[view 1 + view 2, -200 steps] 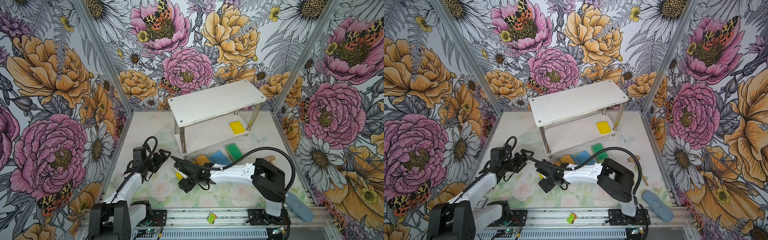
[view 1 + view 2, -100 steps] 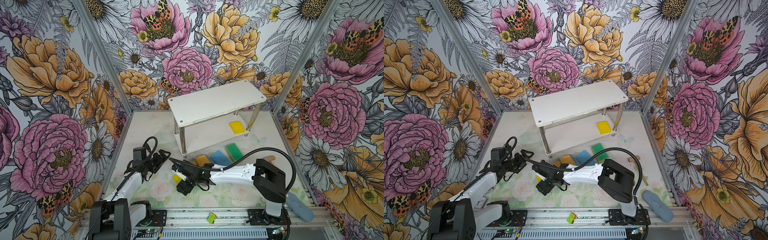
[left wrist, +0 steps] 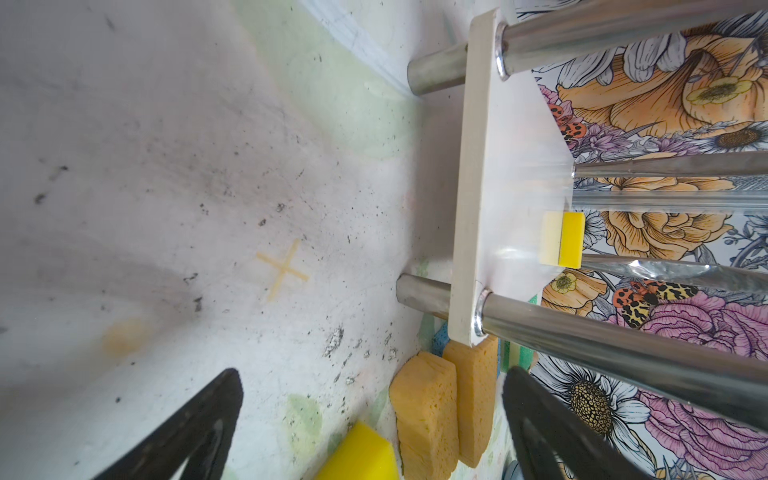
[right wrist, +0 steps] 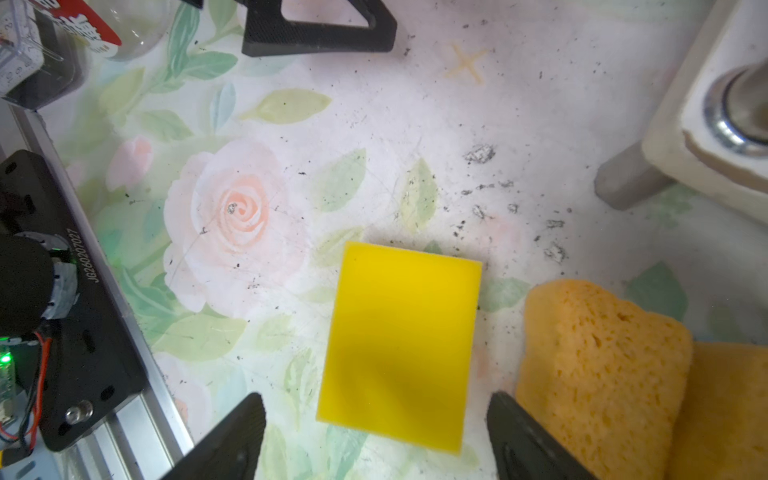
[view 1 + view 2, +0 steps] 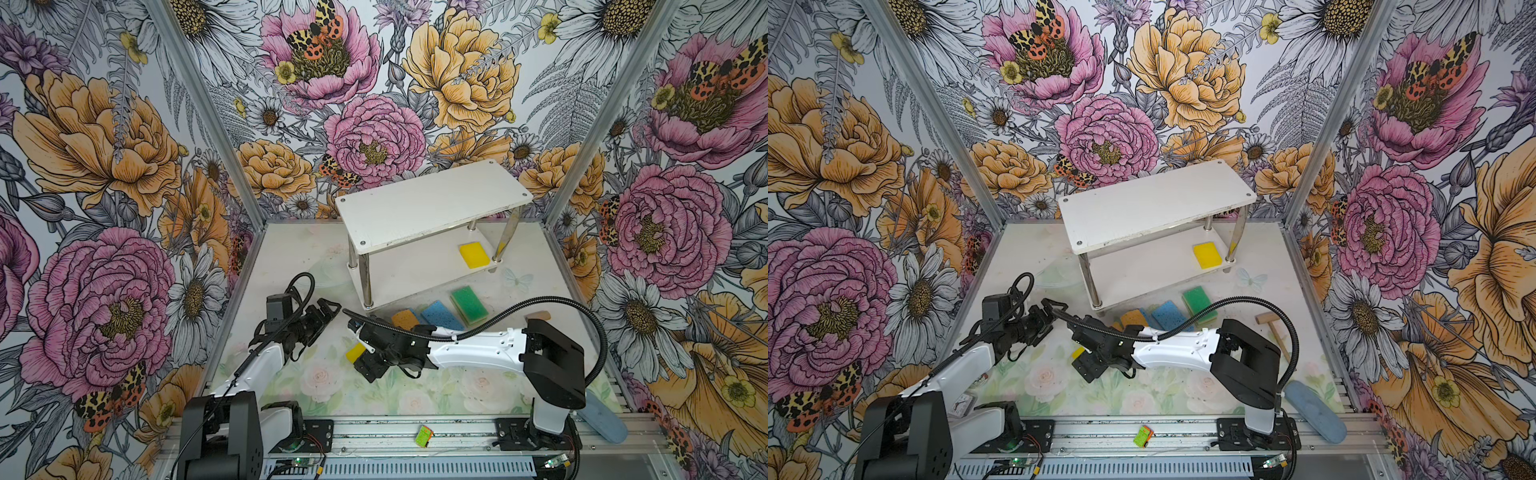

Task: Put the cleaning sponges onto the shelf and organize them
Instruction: 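Lower the open right gripper around the flat yellow sponge nearest the robot, then close the right gripper on the yellow sponge and lift it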

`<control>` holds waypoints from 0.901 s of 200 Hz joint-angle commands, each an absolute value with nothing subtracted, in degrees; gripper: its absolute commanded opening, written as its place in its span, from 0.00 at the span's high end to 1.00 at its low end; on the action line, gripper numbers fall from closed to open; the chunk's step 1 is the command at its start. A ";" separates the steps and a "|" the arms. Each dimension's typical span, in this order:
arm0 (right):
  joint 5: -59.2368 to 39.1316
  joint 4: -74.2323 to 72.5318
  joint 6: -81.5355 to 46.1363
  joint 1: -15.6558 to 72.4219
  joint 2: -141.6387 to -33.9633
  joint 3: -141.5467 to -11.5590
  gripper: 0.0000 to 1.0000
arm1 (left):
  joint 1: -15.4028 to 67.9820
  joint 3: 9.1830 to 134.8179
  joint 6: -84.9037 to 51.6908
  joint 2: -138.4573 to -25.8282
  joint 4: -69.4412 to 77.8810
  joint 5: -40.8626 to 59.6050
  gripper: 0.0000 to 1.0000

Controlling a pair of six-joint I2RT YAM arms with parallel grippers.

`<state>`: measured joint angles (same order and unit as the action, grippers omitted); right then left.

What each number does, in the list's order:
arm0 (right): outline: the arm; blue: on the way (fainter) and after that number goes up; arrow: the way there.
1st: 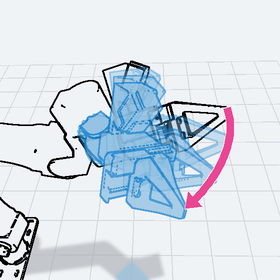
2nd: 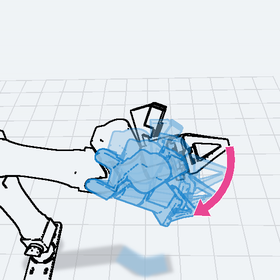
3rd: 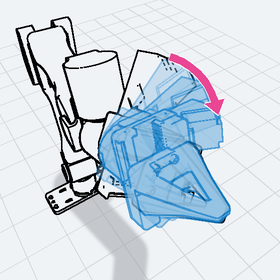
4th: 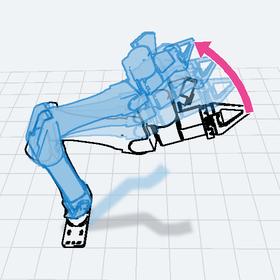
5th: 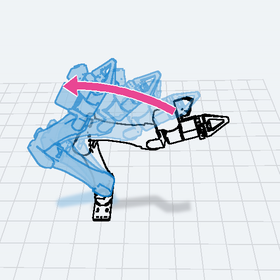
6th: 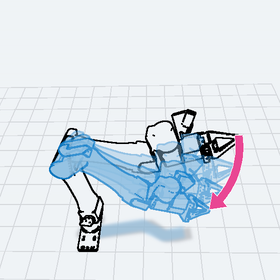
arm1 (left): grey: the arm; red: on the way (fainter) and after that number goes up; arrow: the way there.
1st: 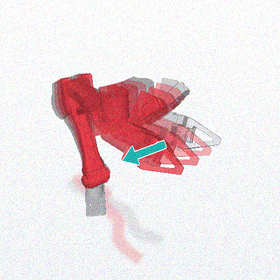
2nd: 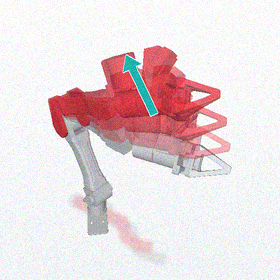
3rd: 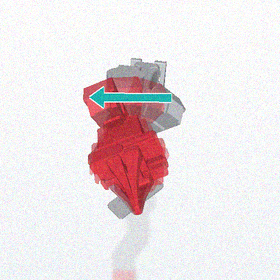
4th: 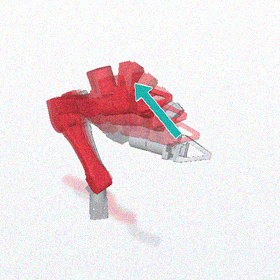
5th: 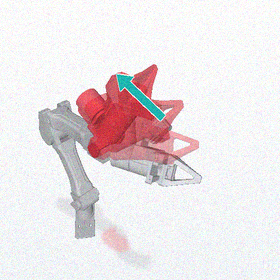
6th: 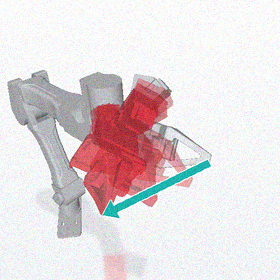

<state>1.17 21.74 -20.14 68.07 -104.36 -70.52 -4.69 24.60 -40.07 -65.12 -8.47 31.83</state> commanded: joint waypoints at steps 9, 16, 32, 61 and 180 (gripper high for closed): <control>3.25 19.23 -21.18 68.38 -106.33 -69.18 0.12 | -5.18 23.86 -38.76 -65.35 -6.77 33.14 0.01; 3.18 18.80 -21.26 68.38 -106.41 -68.96 0.12 | -5.18 23.82 -38.77 -65.30 -6.77 33.13 0.01; 3.25 17.92 -21.36 68.38 -106.68 -68.43 0.11 | -5.19 23.83 -38.76 -65.40 -6.79 33.22 0.01; 2.47 17.36 -21.88 68.03 -107.79 -68.25 0.10 | -5.19 24.08 -38.85 -65.57 -6.74 33.41 0.01; 1.13 17.01 -21.57 68.03 -110.78 -68.91 0.11 | -5.10 24.61 -38.94 -66.45 -6.17 33.58 0.01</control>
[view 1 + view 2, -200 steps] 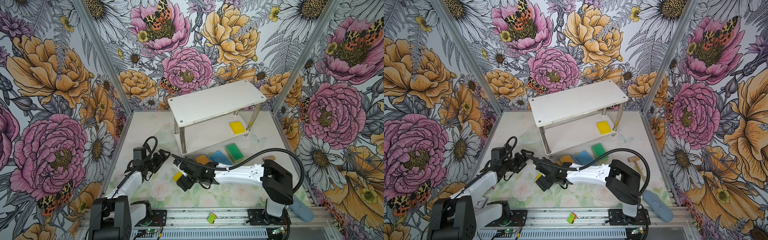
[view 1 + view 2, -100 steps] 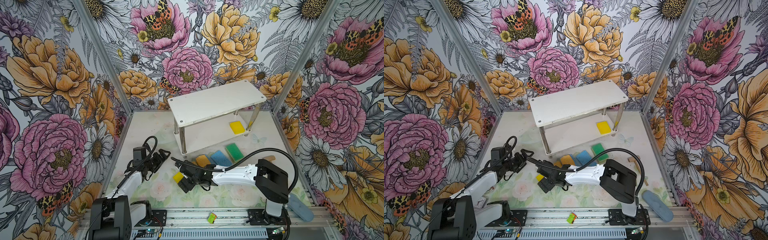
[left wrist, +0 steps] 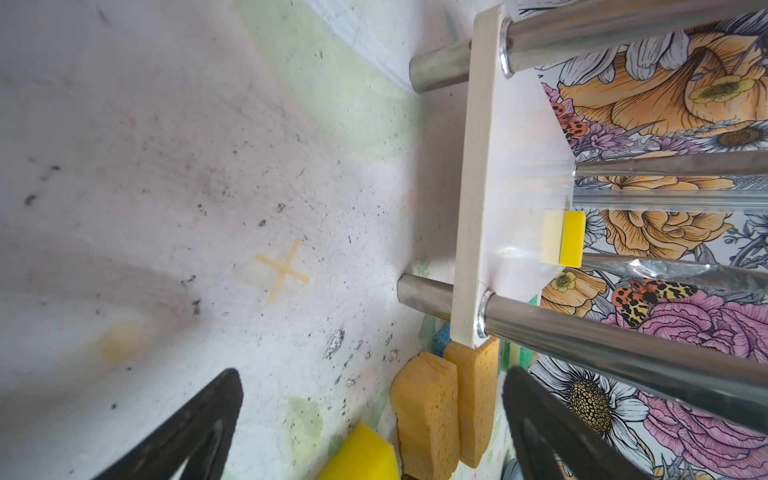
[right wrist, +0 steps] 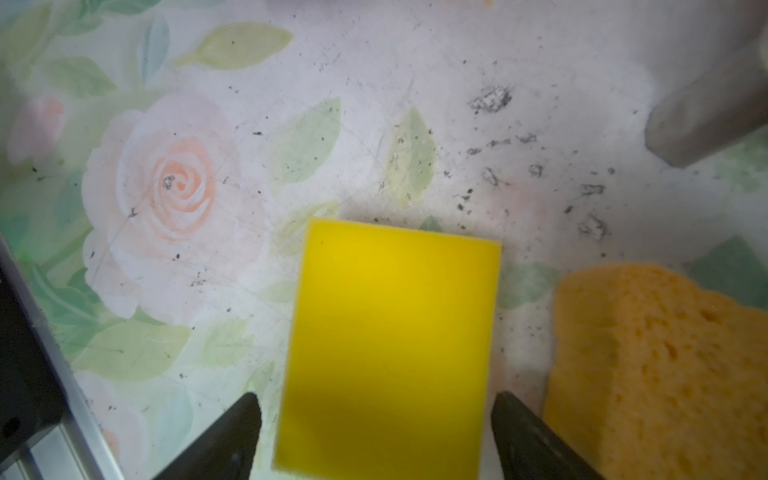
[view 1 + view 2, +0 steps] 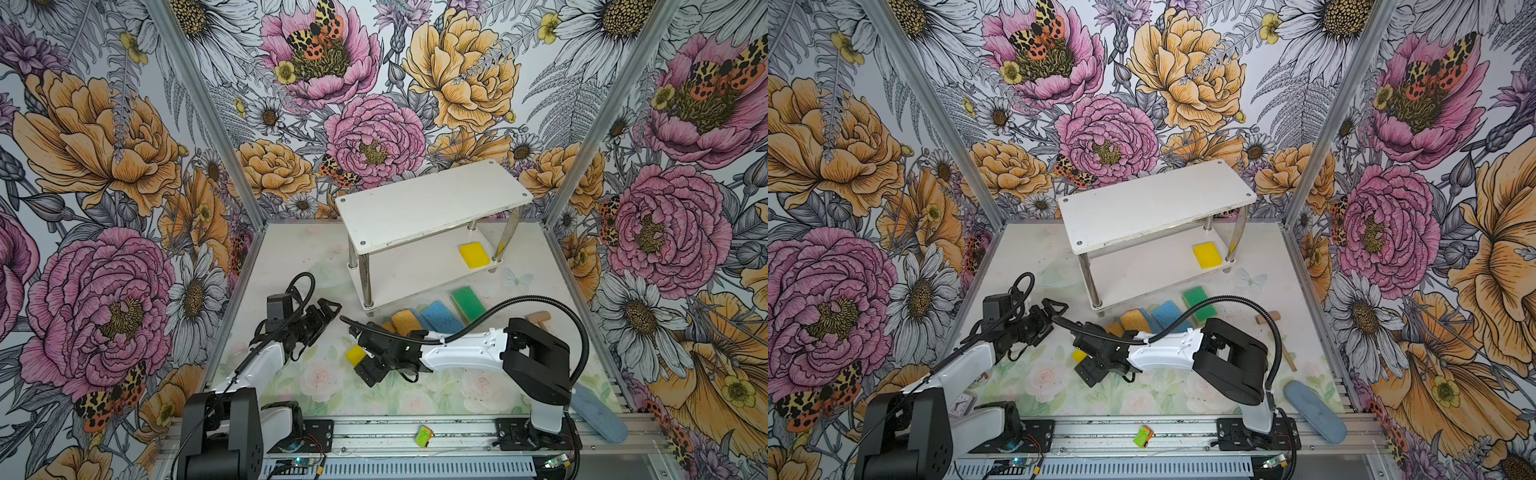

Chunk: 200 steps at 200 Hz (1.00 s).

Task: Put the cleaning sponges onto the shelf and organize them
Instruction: 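Close the right gripper on the yellow sponge and lift it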

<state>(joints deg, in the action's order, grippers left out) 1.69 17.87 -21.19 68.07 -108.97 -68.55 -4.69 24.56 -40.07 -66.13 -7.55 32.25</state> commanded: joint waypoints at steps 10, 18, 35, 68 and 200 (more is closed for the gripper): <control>1.27 17.02 -21.53 68.03 -111.00 -68.91 0.11 | -5.03 24.61 -38.89 -66.53 -6.23 33.71 0.01; 1.47 17.03 -21.53 68.03 -111.20 -68.82 0.11 | -5.10 24.55 -38.85 -66.61 -6.10 33.65 0.01; 1.40 16.96 -21.47 68.13 -111.77 -68.82 0.12 | -5.10 24.36 -38.89 -66.71 -5.89 33.74 0.01; 1.51 16.73 -21.36 68.34 -112.54 -68.65 0.14 | -5.01 23.92 -38.91 -66.80 -5.56 33.67 0.01; 3.13 12.50 -21.19 68.31 -108.31 -65.01 0.53 | -5.35 24.27 -38.11 -66.84 -6.57 33.44 0.01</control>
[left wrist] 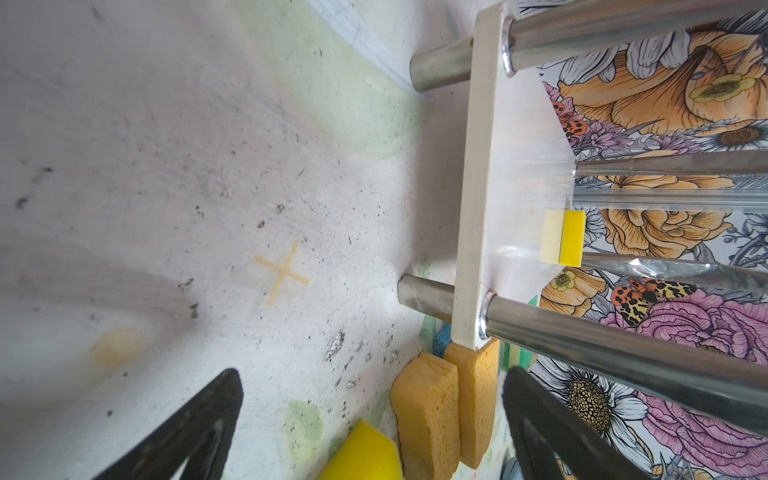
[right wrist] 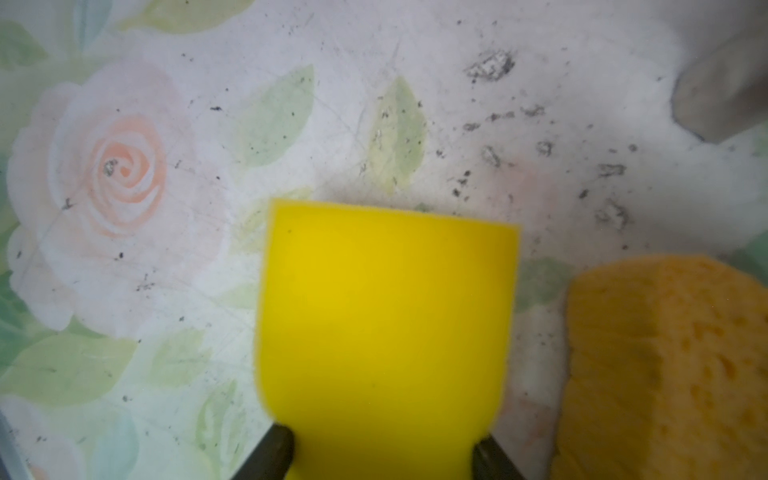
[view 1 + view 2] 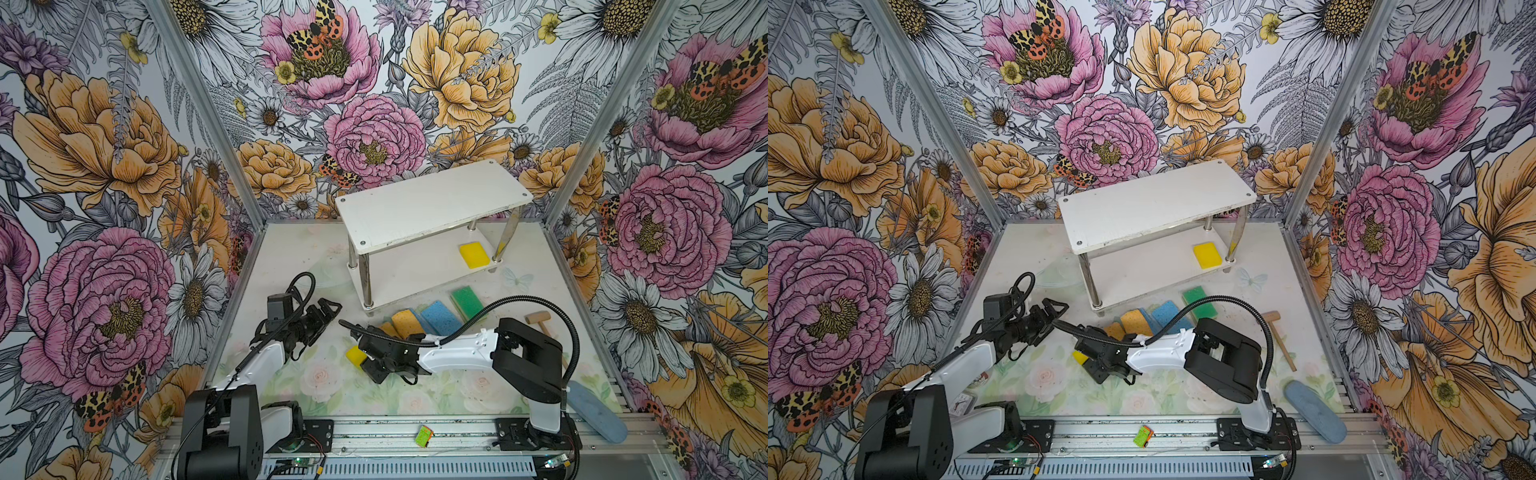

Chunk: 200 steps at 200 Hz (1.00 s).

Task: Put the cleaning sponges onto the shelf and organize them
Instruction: 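Close the right gripper on the yellow sponge and lift it, then carry the yellow sponge with the right gripper under the shelf's top board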

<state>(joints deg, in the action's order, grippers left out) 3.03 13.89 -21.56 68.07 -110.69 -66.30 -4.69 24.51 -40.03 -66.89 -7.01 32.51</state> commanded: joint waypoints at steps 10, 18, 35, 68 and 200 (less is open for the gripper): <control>3.10 12.09 -21.11 68.25 -107.65 -64.57 0.54 | -5.45 24.17 -38.22 -66.56 -6.54 33.37 0.01; 2.93 11.85 -21.16 68.14 -107.00 -64.30 0.55 | -5.40 24.10 -38.40 -66.38 -6.42 33.48 0.01; 1.96 11.44 -20.46 68.03 -105.16 -63.92 0.57 | -5.44 23.99 -38.67 -66.03 -6.41 33.51 0.01; 0.51 11.35 -18.76 67.53 -100.42 -63.14 0.58 | -5.55 24.08 -38.70 -65.40 -6.75 33.39 0.01; -3.31 11.82 -11.97 40.02 -70.07 -44.33 0.60 | -6.67 24.01 -38.80 -64.95 -6.07 34.45 0.01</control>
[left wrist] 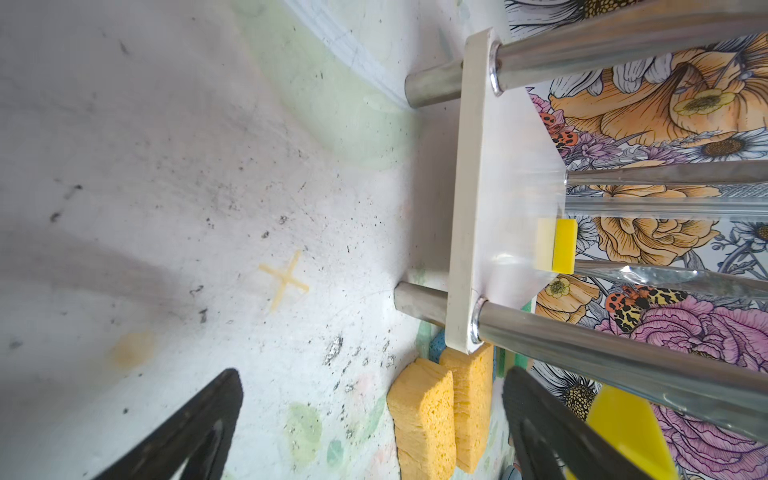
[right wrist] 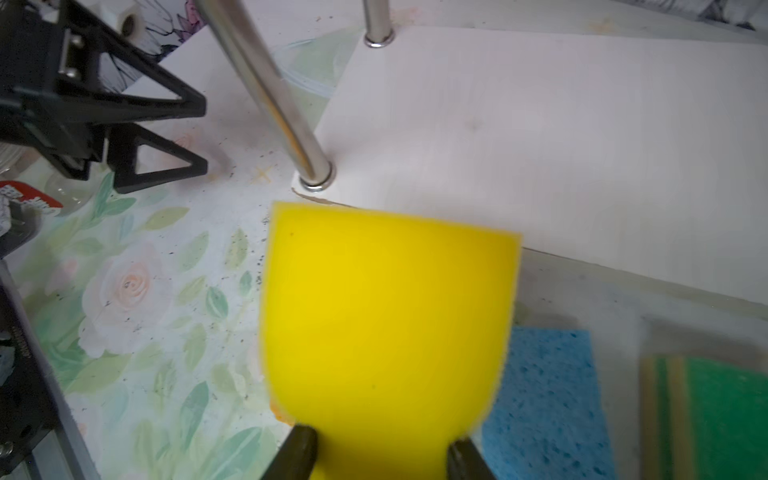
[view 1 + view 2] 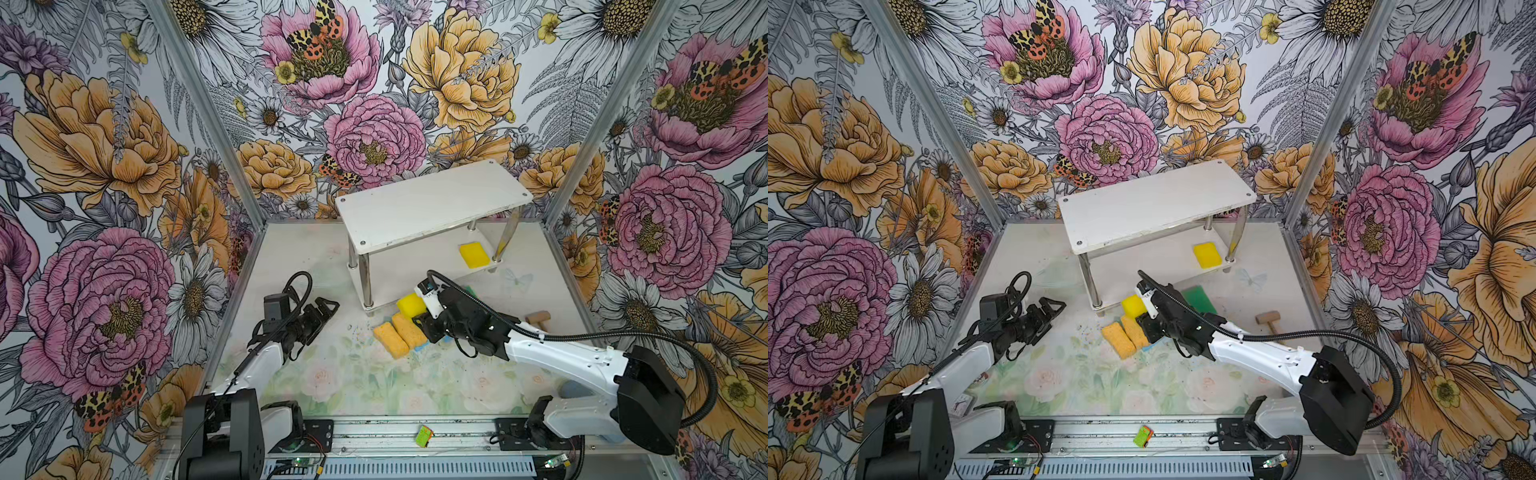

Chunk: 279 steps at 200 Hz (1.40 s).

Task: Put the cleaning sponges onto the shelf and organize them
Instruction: 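Carry the yellow sponge with the right gripper under the shelf's top board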

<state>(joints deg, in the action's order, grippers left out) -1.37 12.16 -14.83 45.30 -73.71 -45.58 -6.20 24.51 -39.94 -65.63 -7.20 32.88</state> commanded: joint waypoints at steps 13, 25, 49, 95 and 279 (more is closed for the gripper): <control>-4.62 11.83 -10.94 36.47 -69.28 -43.95 0.60 | -6.77 24.09 -38.85 -65.02 -5.99 34.36 0.01; -5.53 11.78 -9.71 33.49 -69.33 -43.99 0.60 | -6.78 24.08 -38.85 -65.04 -6.00 34.45 0.01; -7.56 11.69 -7.34 28.26 -71.30 -45.15 0.60 | -6.72 24.13 -38.94 -65.04 -5.98 34.48 0.01; -10.32 10.68 -3.54 21.82 -77.45 -49.74 0.61 | -6.98 24.12 -39.07 -65.19 -5.96 34.49 0.01; -11.87 0.62 -2.79 14.27 -96.12 -60.27 0.60 | -6.88 24.43 -39.55 -65.22 -6.33 35.16 0.01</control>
